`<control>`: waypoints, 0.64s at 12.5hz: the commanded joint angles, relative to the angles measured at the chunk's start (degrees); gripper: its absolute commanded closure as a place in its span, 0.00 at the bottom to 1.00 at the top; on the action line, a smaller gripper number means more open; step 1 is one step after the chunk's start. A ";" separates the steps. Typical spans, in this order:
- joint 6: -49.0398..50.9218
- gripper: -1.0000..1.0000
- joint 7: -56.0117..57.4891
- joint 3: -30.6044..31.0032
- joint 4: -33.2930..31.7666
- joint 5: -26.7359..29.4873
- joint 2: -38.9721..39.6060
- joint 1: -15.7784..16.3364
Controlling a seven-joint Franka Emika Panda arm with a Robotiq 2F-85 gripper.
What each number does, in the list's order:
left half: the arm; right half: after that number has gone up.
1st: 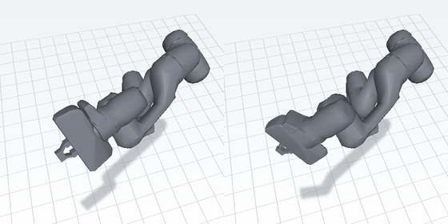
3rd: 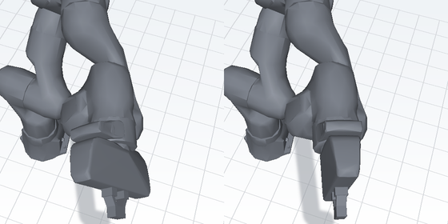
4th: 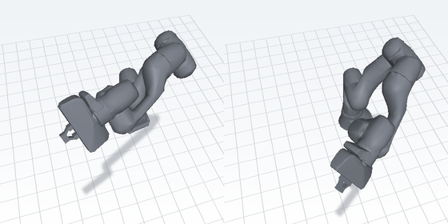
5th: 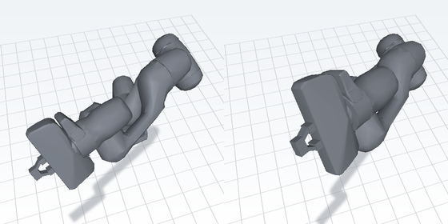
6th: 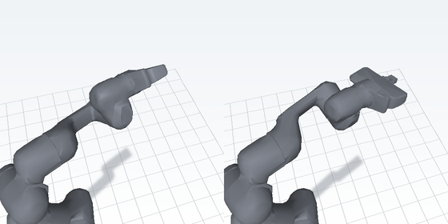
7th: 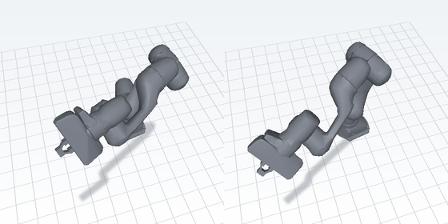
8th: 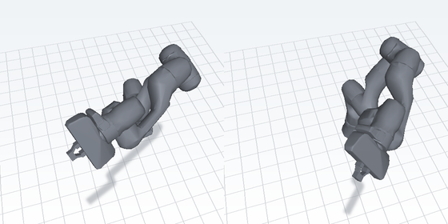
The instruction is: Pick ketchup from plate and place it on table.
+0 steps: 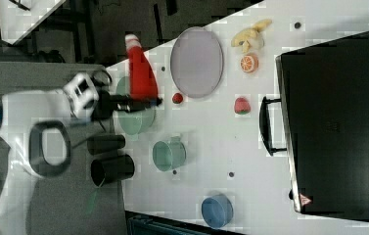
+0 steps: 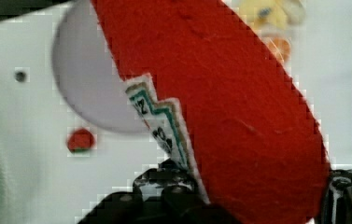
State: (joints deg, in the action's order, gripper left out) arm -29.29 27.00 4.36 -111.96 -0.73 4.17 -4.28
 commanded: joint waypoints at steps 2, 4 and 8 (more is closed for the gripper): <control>-1.56 0.37 -2.71 -2.09 -12.68 0.33 -4.04 -1.53; -6.85 0.37 -2.71 -2.39 -17.90 0.44 -3.94 -1.57; -23.05 0.37 -2.84 -2.30 -25.94 0.49 1.00 -1.46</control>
State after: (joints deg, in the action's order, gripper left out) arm -50.67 26.38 1.71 -136.97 -0.35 6.62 -5.88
